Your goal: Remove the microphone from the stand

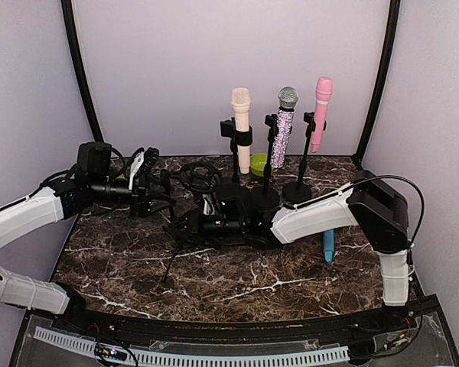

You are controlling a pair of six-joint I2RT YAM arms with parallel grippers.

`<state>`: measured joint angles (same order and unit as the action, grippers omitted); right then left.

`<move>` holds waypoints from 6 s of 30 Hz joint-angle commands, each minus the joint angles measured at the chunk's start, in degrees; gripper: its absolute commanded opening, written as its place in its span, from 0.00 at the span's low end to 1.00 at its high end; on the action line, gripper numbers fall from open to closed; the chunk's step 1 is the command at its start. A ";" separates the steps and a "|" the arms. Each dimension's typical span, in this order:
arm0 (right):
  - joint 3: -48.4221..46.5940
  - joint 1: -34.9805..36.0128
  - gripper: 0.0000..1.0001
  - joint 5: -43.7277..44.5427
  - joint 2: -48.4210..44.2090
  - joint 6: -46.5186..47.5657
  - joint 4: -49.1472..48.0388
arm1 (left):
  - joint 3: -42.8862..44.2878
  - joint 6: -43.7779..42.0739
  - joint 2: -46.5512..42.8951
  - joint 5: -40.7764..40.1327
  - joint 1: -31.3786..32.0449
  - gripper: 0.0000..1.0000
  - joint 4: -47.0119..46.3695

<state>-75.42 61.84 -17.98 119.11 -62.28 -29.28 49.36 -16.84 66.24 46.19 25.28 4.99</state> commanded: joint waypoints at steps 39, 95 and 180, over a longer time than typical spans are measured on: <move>10.15 -7.50 0.41 -15.51 4.92 -23.96 -33.07 | -11.65 -11.01 15.28 -1.00 -0.63 0.49 -18.81; 33.49 -6.03 0.73 -6.82 -4.85 -22.32 -42.33 | -8.71 -12.61 -9.03 -1.77 -9.02 0.16 15.16; 33.22 3.77 0.78 21.08 -58.36 0.66 54.47 | 21.03 -7.44 30.02 -4.27 14.47 0.58 7.36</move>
<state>-41.47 65.95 2.70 60.45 -61.76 27.24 67.26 -24.01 95.98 38.28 39.66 11.79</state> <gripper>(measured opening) 0.797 0.608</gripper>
